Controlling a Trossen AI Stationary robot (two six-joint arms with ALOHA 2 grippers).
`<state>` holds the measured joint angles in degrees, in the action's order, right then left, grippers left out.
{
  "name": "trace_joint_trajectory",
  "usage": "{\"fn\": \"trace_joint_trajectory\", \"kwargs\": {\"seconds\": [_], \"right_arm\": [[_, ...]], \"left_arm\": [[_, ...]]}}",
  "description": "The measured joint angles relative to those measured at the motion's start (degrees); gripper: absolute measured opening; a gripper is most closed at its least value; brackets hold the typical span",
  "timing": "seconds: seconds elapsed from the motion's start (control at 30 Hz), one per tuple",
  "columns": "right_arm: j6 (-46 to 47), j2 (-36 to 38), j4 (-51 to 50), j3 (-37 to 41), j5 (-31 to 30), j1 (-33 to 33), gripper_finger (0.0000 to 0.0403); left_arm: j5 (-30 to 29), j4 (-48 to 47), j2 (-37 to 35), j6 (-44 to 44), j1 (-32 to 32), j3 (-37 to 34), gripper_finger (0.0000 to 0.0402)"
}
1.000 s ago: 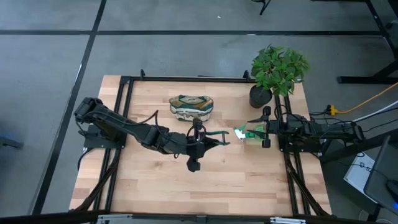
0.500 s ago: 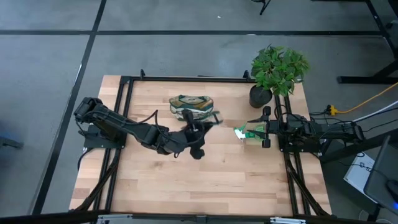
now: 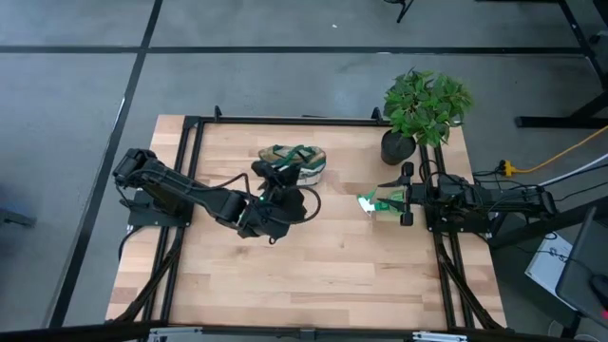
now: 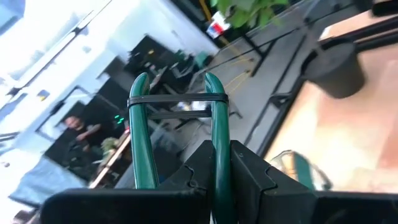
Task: Pick & Place Garden tools in Gardening bag
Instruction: Put the green shear scissors into the light brown gardening bag
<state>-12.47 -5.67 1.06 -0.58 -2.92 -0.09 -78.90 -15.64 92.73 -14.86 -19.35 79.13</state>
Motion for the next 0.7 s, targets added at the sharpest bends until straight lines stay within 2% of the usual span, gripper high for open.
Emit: {"fn": "trace_joint_trajectory", "kwargs": {"seconds": [0.17,0.33,0.47,0.7], "right_arm": [[0.0,0.0,0.01,0.0,0.02,-0.01,0.0186],[-0.01,0.0,0.01,0.0,0.02,0.01,0.0186],[-0.01,0.0,0.0,0.0,0.02,-0.01,0.0186],[0.0,0.0,0.02,0.0,0.02,0.01,0.0186]], "left_arm": [[-5.82,-2.93,0.0,1.89,0.31,0.0,0.0029],[-5.29,-3.77,0.0,1.9,1.84,0.0,0.0029],[2.03,-5.17,0.0,2.36,4.44,0.0,0.0029],[19.88,-10.65,-0.59,6.3,12.45,0.0,0.0029]]}}
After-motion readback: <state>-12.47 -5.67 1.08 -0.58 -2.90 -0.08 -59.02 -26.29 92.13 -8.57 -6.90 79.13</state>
